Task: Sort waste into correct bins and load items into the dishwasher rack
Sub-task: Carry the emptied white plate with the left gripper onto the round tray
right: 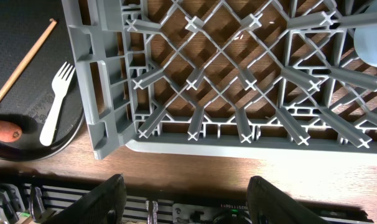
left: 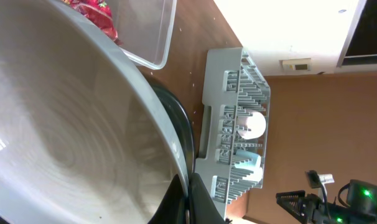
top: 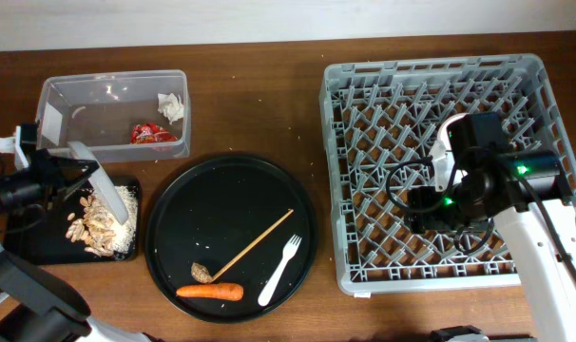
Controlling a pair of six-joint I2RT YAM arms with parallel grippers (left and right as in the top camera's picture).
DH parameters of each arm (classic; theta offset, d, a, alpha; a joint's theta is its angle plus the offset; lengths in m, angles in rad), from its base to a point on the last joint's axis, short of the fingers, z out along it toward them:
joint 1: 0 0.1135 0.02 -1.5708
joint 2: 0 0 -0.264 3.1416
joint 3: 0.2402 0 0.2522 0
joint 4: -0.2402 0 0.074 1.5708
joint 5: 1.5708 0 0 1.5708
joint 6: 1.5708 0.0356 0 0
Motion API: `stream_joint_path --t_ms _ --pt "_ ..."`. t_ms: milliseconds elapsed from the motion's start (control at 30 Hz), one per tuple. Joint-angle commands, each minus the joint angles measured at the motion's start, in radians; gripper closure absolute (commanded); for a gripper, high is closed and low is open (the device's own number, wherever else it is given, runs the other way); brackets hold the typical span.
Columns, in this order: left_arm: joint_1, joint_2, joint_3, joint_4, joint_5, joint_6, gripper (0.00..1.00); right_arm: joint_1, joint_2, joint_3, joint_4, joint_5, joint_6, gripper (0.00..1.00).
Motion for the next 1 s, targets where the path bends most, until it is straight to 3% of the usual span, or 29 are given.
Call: stream_joint_path --t_ms 0,100,133,167,200,233,267,300,333,400,433,667,767,967 --pt "0.01 -0.033 0.016 -0.006 0.041 0.022 1.0 0.009 -0.001 0.005 -0.004 0.001 0.0 0.34" --pt "0.01 -0.032 0.016 0.004 0.087 0.027 1.0 0.009 -0.001 0.005 -0.004 0.002 0.0 0.34" --pt "0.01 -0.032 0.016 0.029 0.0 -0.092 1.0 0.009 -0.001 0.005 -0.003 0.002 0.0 0.34" --pt "0.01 -0.032 0.016 0.021 0.033 -0.057 1.0 0.009 -0.001 0.005 -0.003 0.002 0.0 0.34" --pt "0.01 -0.032 0.016 -0.034 0.145 0.082 1.0 0.009 -0.001 0.005 -0.004 0.002 0.0 0.34" --pt "0.01 -0.032 0.016 -0.045 0.156 0.127 1.0 0.009 -0.001 0.005 -0.003 0.002 0.0 0.34" --pt "0.01 -0.031 0.016 -0.013 0.071 -0.005 1.0 0.009 -0.001 0.005 -0.003 0.002 0.0 0.34" --pt "0.01 -0.031 0.016 -0.012 0.065 -0.04 1.0 0.009 -0.001 0.005 -0.004 0.002 -0.001 0.34" --pt "0.01 -0.031 0.016 -0.025 0.116 0.067 1.0 0.009 -0.001 0.005 -0.003 0.002 -0.001 0.34" --pt "0.011 -0.029 0.016 -0.019 0.091 -0.01 1.0 0.009 -0.001 0.005 -0.003 0.002 0.0 0.34" --pt "0.011 -0.03 0.016 -0.019 0.109 0.051 1.0 0.009 -0.001 0.005 -0.004 0.002 -0.001 0.34" --pt "-0.019 -0.062 0.017 -0.038 0.099 0.023 1.0 0.009 -0.001 0.005 -0.004 0.002 0.0 0.34" --pt "-0.124 -0.15 0.017 -0.032 0.054 0.023 1.0 0.009 -0.001 0.005 -0.003 0.001 0.0 0.34" --pt "-0.572 -0.244 0.016 -0.014 -0.248 0.001 1.0 0.009 -0.001 0.005 -0.003 0.001 0.0 0.34"
